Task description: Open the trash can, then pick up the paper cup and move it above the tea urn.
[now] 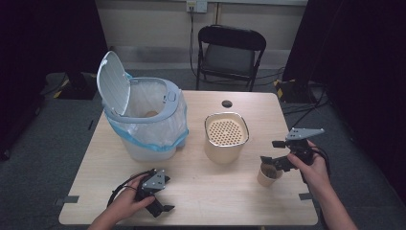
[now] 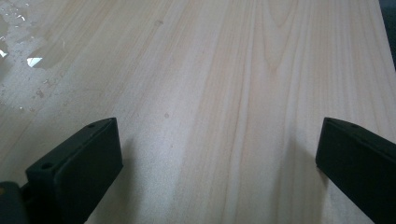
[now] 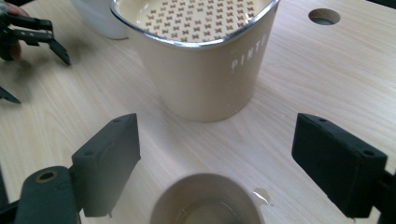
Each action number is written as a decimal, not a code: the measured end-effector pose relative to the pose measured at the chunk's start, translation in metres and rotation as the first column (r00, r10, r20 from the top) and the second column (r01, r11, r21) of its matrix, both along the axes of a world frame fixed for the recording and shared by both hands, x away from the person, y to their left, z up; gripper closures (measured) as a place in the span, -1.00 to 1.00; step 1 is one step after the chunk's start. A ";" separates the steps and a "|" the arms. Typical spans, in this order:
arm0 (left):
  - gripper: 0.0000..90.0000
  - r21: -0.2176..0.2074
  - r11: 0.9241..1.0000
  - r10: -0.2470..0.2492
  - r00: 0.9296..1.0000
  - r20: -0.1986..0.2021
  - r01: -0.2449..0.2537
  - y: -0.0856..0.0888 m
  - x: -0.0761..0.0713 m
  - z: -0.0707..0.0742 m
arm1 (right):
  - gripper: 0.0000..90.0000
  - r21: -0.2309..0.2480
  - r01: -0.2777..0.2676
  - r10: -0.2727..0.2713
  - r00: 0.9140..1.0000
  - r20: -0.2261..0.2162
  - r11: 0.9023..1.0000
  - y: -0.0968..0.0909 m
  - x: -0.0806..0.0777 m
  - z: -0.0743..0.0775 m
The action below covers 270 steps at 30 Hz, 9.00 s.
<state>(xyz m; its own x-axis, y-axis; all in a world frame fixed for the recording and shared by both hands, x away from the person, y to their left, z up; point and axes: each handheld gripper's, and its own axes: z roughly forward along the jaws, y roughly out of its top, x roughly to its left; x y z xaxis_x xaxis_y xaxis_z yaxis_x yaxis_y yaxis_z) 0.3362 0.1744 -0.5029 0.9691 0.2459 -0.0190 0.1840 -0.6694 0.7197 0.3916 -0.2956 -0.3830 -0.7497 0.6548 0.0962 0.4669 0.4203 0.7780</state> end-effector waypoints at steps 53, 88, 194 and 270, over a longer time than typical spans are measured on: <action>-1.00 -0.002 1.000 0.000 1.000 0.000 0.000 0.000 0.000 0.000 | -0.68 0.122 -0.029 0.026 0.999 0.028 0.992 -0.033 -0.035 -0.062; -1.00 0.000 1.000 -0.001 1.000 0.001 0.001 0.000 0.000 0.000 | -0.63 0.156 -0.008 -0.012 0.992 0.129 0.988 -0.023 -0.039 -0.103; -1.00 0.002 1.000 0.002 1.000 0.003 -0.002 0.000 0.000 0.000 | -0.39 0.045 0.099 -0.105 0.978 0.179 0.994 -0.003 0.062 -0.020; -1.00 0.002 1.000 0.001 1.000 0.018 -0.001 0.000 0.000 0.000 | -0.37 -0.367 -0.032 0.249 0.788 0.564 0.930 0.077 0.139 0.032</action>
<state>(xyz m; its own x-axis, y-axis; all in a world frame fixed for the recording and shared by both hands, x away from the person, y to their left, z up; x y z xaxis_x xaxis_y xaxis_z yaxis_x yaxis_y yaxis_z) 0.3367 0.1745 -0.5024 0.9691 0.2469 -0.0013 0.1718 -0.6706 0.7216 0.5309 -0.2188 -0.3507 -0.6704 0.4480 -0.5915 -0.1244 0.7180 0.6849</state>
